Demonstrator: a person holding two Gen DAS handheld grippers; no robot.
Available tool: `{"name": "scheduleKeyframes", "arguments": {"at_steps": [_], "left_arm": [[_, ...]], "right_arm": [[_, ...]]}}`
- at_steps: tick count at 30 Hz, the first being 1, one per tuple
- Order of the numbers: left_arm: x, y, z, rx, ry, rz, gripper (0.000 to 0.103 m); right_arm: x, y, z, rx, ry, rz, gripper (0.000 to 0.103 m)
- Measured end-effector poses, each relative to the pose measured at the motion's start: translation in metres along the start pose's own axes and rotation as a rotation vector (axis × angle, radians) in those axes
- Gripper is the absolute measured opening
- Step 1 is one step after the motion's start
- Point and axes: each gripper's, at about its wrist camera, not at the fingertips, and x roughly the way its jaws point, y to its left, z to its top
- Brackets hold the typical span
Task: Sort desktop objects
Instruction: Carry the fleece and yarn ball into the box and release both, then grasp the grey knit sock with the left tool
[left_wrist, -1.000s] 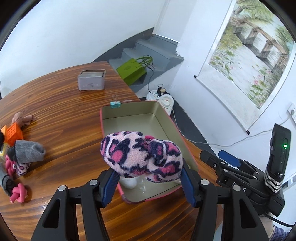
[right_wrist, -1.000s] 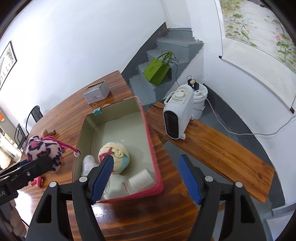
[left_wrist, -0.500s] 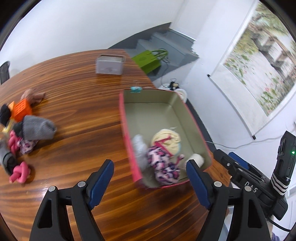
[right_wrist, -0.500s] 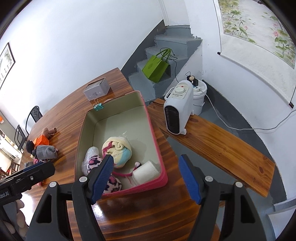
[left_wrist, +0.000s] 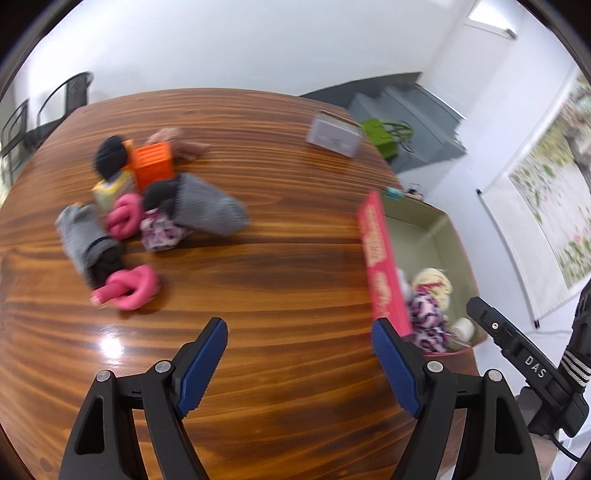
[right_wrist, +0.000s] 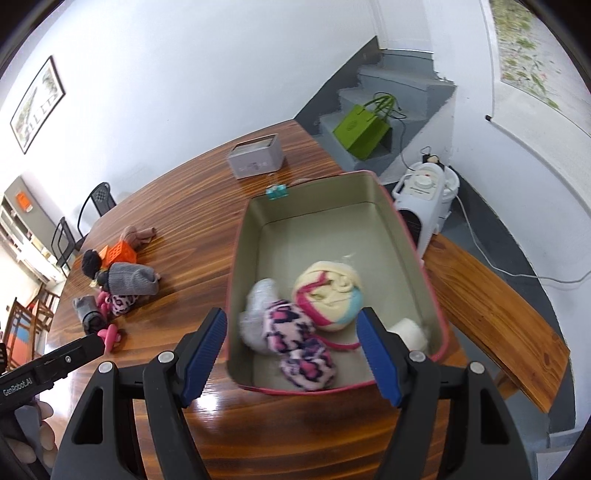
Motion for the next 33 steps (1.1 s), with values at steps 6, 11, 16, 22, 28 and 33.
{"name": "scheduleKeyframes", "arguments": {"at_steps": [6,11,16,22,28,33], "left_arm": [[-0.010,0.058,0.002,-0.133,-0.012,0.063,0.082],[-0.010,0.098,0.010,-0.193,-0.019,0.091,0.082],[-0.010,0.137,0.018,-0.253,-0.025,0.120,0.082],[0.000,0.173,0.033,-0.320,-0.024,0.130,0.082],[0.022,0.202,0.052,-0.368,-0.002,0.122,0.082],[0.043,0.220,0.064,-0.415,0.022,0.102,0.082]], "right_arm": [[0.011,0.038,-0.003,-0.045,0.025,0.038,0.076],[0.022,0.066,-0.007,-0.071,0.055,0.061,0.078],[0.032,0.092,-0.013,-0.097,0.080,0.070,0.078],[0.039,0.109,-0.017,-0.098,0.101,0.058,0.078],[0.048,0.120,-0.023,-0.084,0.128,0.029,0.078],[0.055,0.129,-0.027,-0.077,0.146,0.007,0.078]]}}
